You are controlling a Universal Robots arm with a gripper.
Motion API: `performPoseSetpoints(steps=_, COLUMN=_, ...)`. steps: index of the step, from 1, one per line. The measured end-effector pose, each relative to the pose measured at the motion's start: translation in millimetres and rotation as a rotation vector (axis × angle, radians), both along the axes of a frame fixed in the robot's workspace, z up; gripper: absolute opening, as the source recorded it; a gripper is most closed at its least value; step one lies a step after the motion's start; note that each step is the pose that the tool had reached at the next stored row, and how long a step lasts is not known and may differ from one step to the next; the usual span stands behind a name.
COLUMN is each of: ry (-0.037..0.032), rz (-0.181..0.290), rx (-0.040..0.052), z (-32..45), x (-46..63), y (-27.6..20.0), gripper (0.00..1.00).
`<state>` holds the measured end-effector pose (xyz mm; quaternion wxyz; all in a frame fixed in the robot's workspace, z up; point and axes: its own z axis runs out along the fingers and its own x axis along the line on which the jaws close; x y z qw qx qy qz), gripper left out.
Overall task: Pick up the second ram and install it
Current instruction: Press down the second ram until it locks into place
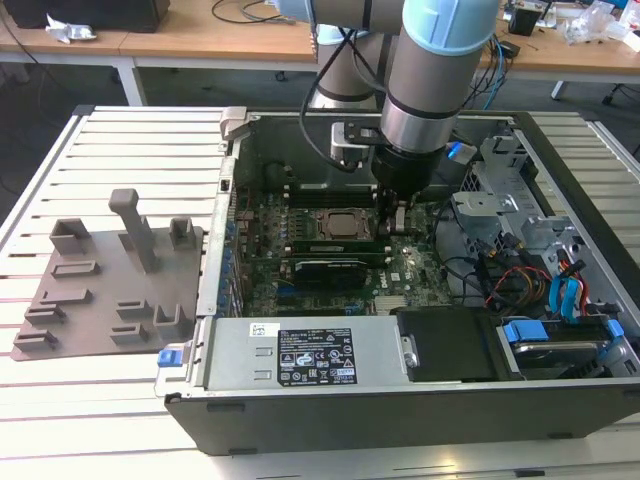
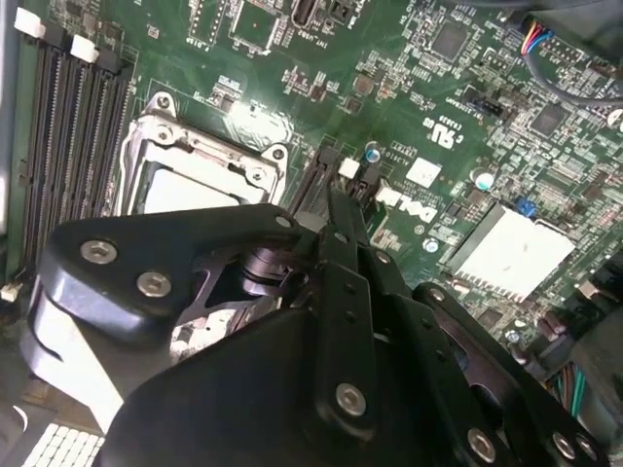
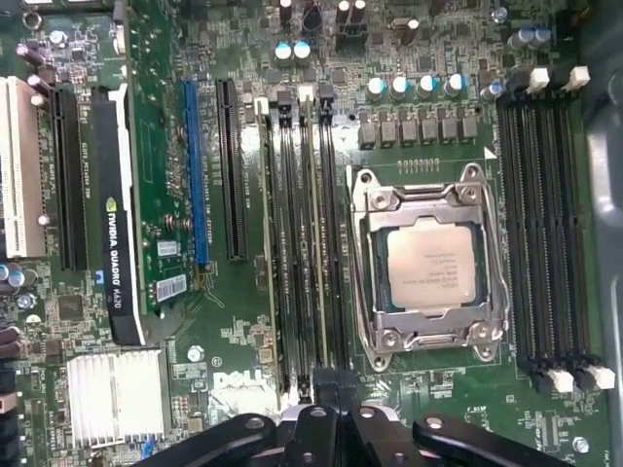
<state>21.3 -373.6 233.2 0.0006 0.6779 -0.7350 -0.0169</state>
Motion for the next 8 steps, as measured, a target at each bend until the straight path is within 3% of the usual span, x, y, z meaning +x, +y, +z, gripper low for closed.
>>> performPoseSetpoints(steps=4, ry=0.0003, rz=0.0, rx=0.002, z=-5.7, x=0.0, y=-0.2, gripper=0.1)
performPoseSetpoints(steps=6, ry=-0.0005, rz=0.0, rx=0.0035, z=2.2, x=-0.5, y=0.1, gripper=0.1)
performPoseSetpoints(steps=8, ry=-0.0022, rz=0.0, rx=0.0026, z=3.2, x=-4.4, y=0.0, gripper=0.1)
